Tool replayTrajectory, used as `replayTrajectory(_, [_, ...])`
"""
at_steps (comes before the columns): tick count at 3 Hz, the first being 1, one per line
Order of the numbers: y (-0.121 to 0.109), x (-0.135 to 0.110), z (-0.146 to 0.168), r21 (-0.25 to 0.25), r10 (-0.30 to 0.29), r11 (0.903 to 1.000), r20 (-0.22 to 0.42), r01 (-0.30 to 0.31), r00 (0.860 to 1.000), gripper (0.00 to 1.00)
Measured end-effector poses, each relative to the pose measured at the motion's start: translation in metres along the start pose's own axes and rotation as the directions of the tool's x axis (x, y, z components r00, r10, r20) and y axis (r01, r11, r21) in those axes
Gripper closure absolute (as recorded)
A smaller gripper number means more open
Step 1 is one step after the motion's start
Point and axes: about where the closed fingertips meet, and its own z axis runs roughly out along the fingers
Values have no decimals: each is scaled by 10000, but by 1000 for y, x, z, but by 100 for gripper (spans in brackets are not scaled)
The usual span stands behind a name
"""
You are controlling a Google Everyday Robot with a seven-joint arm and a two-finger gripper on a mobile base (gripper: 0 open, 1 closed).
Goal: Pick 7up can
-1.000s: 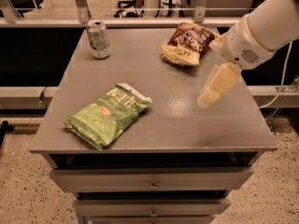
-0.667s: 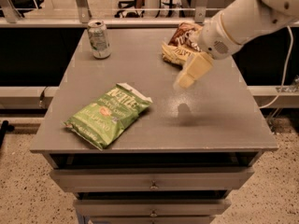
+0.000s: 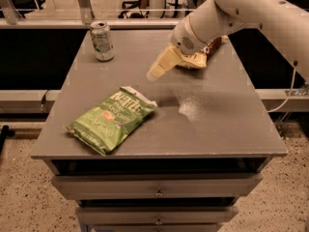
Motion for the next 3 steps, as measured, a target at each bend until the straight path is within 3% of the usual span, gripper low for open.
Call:
replayTrajectory(1, [0, -2, 3, -37, 51, 10000, 11, -51, 10000, 0])
replayTrajectory(3, [5, -21, 18, -139, -65, 9999, 1431, 86, 9897, 0])
